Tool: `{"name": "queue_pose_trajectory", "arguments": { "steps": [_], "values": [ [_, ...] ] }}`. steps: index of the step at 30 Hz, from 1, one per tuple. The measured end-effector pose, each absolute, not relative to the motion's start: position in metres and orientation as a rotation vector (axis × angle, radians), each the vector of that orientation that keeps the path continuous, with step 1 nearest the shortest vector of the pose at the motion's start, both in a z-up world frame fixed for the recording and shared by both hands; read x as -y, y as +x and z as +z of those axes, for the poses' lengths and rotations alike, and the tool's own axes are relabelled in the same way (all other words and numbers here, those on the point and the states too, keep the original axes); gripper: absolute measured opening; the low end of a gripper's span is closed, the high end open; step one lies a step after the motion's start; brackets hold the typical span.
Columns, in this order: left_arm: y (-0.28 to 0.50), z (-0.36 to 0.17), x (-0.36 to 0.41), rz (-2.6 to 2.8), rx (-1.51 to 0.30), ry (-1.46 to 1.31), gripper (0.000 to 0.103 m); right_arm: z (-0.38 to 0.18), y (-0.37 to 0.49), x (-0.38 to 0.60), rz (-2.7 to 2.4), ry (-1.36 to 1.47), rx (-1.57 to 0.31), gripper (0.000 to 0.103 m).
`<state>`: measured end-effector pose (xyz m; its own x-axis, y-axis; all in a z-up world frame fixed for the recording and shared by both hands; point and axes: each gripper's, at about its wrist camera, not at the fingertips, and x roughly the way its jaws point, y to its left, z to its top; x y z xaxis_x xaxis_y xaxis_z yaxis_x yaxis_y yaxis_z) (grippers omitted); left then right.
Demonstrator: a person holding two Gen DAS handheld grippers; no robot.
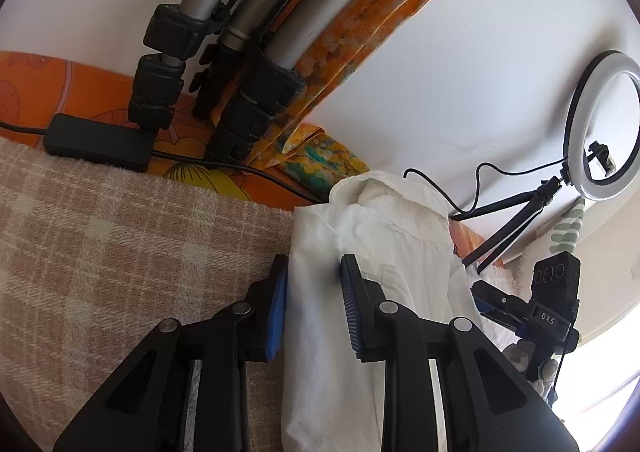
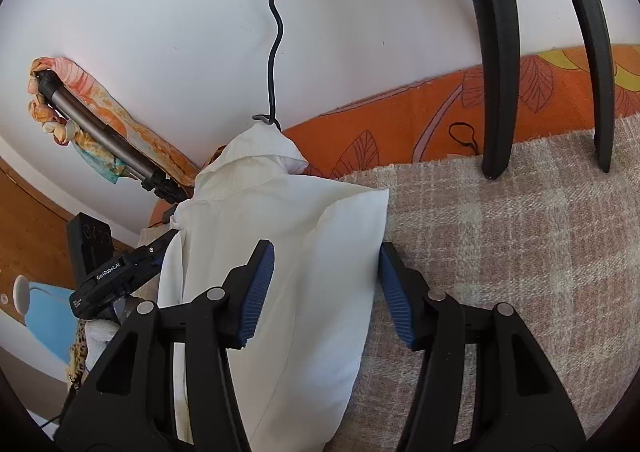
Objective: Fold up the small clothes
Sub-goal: 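Move both tools to the collar end of the shirt and grasp it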
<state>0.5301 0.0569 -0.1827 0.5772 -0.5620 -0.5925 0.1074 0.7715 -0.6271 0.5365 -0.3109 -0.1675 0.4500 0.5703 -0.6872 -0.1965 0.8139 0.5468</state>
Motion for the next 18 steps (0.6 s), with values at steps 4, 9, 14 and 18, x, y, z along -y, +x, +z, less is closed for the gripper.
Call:
{"name": "queue_pose_trajectory", "arguments": {
  "steps": [4, 9, 14, 18],
  "values": [
    [0.526, -0.177, -0.051, -0.423, -0.846, -0.534, 0.003, -0.168, 0.537, 0.310, 0.491, 0.427, -1.004, 0.032],
    [0.526, -0.175, -0.053, -0.411, -0.826, -0.529, 0.002, -0.168, 0.538, 0.296, 0.459, 0.377, -1.011, 0.011],
    [0.520, -0.165, -0.048, -0.393, -0.812, -0.502, 0.002, -0.157, 0.535, 0.278, 0.410, 0.289, -0.997, 0.006],
    [0.511, -0.142, -0.047, -0.404, -0.778, -0.477, 0.002, -0.130, 0.527, 0.269, 0.427, 0.270, -0.948, 0.005]
  ]
}}
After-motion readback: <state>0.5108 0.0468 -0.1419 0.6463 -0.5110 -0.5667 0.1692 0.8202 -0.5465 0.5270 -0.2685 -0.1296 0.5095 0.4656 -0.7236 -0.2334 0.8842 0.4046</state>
